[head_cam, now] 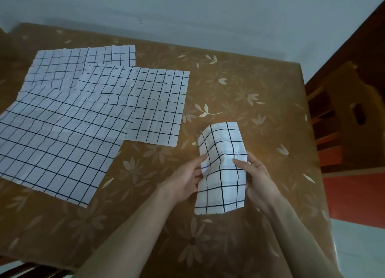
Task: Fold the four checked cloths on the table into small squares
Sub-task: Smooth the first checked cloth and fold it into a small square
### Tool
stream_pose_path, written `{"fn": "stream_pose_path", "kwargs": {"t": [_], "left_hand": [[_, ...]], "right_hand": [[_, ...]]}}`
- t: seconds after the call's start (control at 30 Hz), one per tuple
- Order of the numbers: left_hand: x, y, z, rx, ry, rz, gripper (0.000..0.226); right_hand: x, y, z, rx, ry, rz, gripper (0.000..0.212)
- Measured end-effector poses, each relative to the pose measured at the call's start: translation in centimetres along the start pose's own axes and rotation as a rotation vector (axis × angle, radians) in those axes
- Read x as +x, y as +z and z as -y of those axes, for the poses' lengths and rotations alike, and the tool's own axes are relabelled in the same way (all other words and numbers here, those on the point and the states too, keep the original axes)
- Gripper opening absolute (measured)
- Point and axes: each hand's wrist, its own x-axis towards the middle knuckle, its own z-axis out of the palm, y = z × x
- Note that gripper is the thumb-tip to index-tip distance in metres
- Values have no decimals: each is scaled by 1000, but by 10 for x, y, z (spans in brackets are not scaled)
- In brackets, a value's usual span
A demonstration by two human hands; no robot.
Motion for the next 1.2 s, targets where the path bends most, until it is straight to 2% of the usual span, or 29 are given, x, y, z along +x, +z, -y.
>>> {"fn": "stream_pose_path", "kwargs": {"t": [0.07,0.13,0.27,0.37,0.4,0.47,0.53,0.63,0.77,0.83,0.97,1.07,1.13,1.2], "left_hand": [[1,-1,2,-26,76,-47,35],[2,-7,4,45,156,-90,31],[-3,-15,3,233,263,-214,36],[-6,-16,0,286,322,-278,49],[-8,-16,-1,278,336,-295,55],[-13,-15,-5,266,358,-326,65],[-15,-17,-5,272,375,-349,73],[-15,-22,-6,314,424,-399,87],[-18,-25,-7,480,531,-448,59],[-19,-27,-6,518,526,-438,51],[-20,-26,-1,550,501,-406,50],[-20,-27,3,570,505,-412,52],[-20,-29,6,577,517,-415,52],[-19,-30,8,575,528,-415,53]], "right_hand": [[0,-4,-6,-52,-14,-74,41],[0,-8,-9,-112,-13,-132,35],[0,-15,-13,-286,-27,-238,21],[1,-21,-18,-457,-92,-290,13],[1,-23,-19,-497,-111,-302,14],[1,-25,-19,-551,-153,-320,37],[0,-28,-19,-559,-208,-307,57],[-3,-28,-17,-581,-284,-250,53],[-4,-25,-14,-682,-342,-209,41],[-3,-25,-16,-758,-336,-183,38],[-2,-17,-25,-799,-275,-160,34],[-4,-11,-30,-852,-323,-253,33],[-4,-15,-33,-903,-311,-289,40],[-4,-17,-34,-829,-194,-187,49]]}}
